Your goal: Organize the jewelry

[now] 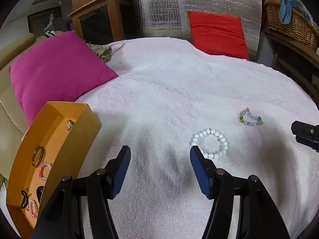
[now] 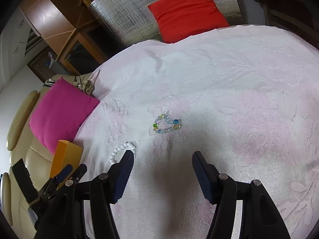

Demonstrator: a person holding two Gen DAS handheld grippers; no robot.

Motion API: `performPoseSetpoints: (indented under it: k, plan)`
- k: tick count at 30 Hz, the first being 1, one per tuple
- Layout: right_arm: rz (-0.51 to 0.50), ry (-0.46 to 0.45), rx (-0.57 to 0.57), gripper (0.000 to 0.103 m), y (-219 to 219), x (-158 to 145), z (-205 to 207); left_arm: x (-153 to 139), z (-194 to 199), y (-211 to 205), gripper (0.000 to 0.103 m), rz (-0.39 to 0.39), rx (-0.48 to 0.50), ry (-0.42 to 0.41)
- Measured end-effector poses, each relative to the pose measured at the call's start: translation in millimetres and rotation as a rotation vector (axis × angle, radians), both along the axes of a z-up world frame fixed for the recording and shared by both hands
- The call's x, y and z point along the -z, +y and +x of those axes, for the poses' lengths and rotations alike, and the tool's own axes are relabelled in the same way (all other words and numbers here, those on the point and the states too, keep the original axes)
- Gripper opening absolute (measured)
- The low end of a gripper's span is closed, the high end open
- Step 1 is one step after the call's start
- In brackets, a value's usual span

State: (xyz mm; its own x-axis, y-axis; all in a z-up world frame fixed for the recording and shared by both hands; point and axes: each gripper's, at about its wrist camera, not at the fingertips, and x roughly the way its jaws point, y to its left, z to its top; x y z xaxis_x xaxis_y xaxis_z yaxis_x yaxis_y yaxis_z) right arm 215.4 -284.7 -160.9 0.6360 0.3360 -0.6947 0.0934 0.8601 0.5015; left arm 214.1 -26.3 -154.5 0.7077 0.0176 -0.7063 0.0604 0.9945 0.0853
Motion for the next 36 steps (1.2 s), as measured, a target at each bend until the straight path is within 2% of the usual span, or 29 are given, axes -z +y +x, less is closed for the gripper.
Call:
performPoseSetpoints:
  k: [7,13,19,29,33,36]
  plan:
    - [0.032,0.019,0.018,0.064,-7,5,4,13,13,1,0.063,-0.04,0.045,0.088]
    - [0.052,0.03,0.03,0.064,-12,8,5,27,29,11,0.063,-0.081,0.034,0.16]
    - [0.055,0.045,0.044,0.064,-16,14,13,26,30,5,0.063,-0.146,0.072,0.159]
    - [0.015,0.06,0.065,0.059,-15,27,41,34,34,-14,0.063,-0.131,0.102,0.185]
    - [0.045,0.039,0.045,0.059,-9,28,58,38,37,-16,0.063,-0.137,0.11,0.192]
    - [0.04,0.052,0.039,0.055,-3,34,74,41,37,-18,0.063,-0.125,0.12,0.201]
